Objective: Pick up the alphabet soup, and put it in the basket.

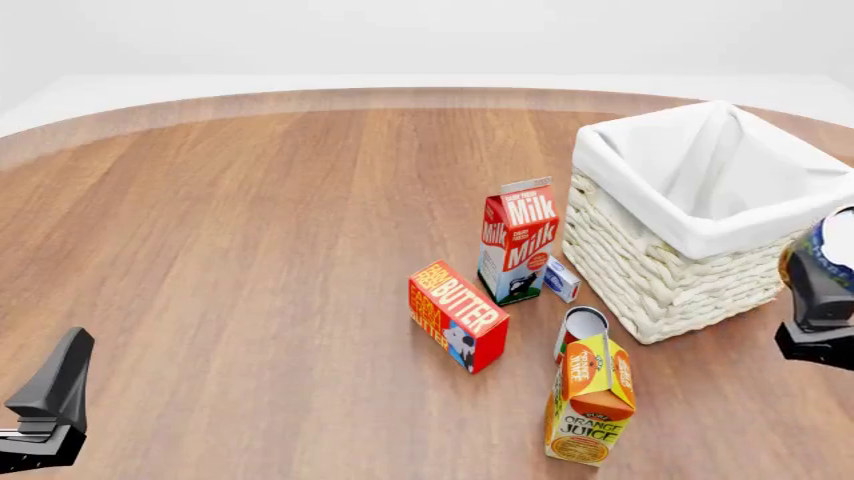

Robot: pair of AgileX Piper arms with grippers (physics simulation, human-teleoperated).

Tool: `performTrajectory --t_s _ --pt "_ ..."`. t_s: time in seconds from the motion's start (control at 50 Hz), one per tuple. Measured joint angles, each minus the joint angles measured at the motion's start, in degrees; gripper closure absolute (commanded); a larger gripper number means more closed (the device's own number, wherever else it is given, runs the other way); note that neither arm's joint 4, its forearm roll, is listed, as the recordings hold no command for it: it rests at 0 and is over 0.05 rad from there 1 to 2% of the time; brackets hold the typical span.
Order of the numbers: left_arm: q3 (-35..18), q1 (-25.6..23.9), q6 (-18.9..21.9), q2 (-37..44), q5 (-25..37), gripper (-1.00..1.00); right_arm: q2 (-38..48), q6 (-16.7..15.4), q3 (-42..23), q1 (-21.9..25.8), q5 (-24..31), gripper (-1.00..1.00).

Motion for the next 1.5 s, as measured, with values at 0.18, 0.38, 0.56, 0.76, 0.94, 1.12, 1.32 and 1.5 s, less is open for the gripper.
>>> performTrajectory --t_s 0.18,0.38,0.56,0.76,0.94,1.12,1.32,1.5 --pt "0.0 0.0 0.0 0.01 0.0 -1.0 1.23 -0.15 -2.18 0.15 -1.03 1.0" --pt "0.0 0.0 0.0 0.0 0.0 -1.0 2.99 -0.61 -4.64 0.11 -1.9 1.0" --pt "0.0 0.0 0.0 0.0 0.0 -1.0 4.97 -1.32 -7.6 0.14 -2.17 1.0" --pt "0.0 0.0 -0.01 0.0 0.0 -1.0 7.9 -1.99 -10.86 0.41 -3.03 1.0" --pt "0.0 0.0 -0.01 0.0 0.0 -1.0 11.11 -2.52 -13.24 0.87 -4.41 1.0" --pt "0.0 0.0 0.0 0.0 0.0 -1.0 14.04 -3.16 -15.96 1.38 -5.13 1.0" --pt "0.0 0.0 0.0 0.0 0.0 -1.0 17.5 -3.67 -19.82 2.12 -4.85 1.0" --pt "0.0 0.0 0.0 0.0 0.0 -1.0 20.85 -4.05 -24.34 2.99 -3.14 1.0"
